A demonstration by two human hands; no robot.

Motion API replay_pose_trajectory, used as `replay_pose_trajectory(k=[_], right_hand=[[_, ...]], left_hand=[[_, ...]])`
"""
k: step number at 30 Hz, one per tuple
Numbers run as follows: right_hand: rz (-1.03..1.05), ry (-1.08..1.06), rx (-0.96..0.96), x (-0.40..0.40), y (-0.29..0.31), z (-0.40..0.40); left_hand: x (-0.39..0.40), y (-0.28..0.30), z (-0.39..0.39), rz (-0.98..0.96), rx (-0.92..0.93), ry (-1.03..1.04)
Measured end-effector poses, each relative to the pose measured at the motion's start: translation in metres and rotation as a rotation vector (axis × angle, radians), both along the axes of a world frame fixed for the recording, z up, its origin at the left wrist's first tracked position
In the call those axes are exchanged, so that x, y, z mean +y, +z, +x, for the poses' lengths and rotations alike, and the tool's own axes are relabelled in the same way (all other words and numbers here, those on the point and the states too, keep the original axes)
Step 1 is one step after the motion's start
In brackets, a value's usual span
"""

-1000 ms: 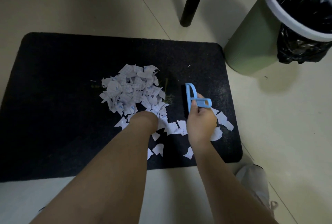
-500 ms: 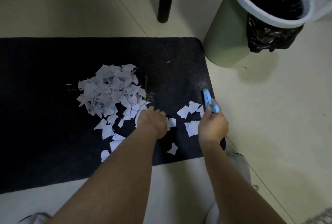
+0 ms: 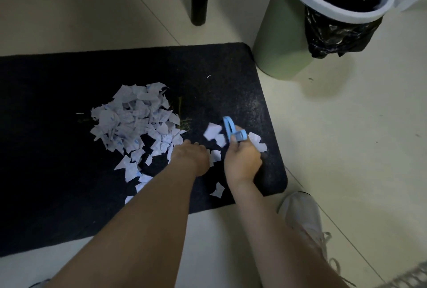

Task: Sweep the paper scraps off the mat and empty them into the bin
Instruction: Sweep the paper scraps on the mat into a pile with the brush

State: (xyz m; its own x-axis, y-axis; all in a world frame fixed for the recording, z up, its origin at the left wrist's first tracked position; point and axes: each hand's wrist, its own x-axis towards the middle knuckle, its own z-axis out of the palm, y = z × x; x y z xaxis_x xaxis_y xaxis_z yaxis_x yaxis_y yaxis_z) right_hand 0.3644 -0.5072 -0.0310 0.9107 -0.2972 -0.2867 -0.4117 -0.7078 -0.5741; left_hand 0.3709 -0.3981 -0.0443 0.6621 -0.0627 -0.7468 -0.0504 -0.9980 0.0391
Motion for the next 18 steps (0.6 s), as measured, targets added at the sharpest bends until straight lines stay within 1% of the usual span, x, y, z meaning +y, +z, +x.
replay_pose_trajectory(k=[2,4,6,8,10,13,15,18], right_hand=[[0.006,-0.013,-0.064,0.0,0.006,0.0],[-0.062,-0.107,-0.124,-0.014,0.011,0.007],[-0.116,-0.213,-0.135,-0.034,0.013,0.014],[-0.15,-0.253,-0.101,-0.049,0.008,0.017],[-0.181,-0.209,-0.028,-0.052,0.002,0.015],[-0.176,-0.069,0.029,-0.032,-0.005,0.007],[-0.14,0.012,0.025,-0.013,-0.006,0.002],[-0.043,0.098,-0.037,0.004,-0.004,-0.003]], left_hand=[[0.004,0.0,-0.007,-0.03,-0.037,0.013],[0.008,0.002,-0.014,-0.063,-0.065,0.033],[0.01,0.003,-0.019,-0.082,-0.094,0.042],[0.009,0.006,-0.023,-0.112,-0.137,0.048],[0.003,0.01,-0.028,-0.149,-0.151,0.067],[-0.008,0.012,-0.04,-0.144,-0.063,0.015],[-0.009,0.007,-0.045,-0.097,0.039,-0.023],[-0.008,0.002,-0.043,-0.06,0.145,0.003]])
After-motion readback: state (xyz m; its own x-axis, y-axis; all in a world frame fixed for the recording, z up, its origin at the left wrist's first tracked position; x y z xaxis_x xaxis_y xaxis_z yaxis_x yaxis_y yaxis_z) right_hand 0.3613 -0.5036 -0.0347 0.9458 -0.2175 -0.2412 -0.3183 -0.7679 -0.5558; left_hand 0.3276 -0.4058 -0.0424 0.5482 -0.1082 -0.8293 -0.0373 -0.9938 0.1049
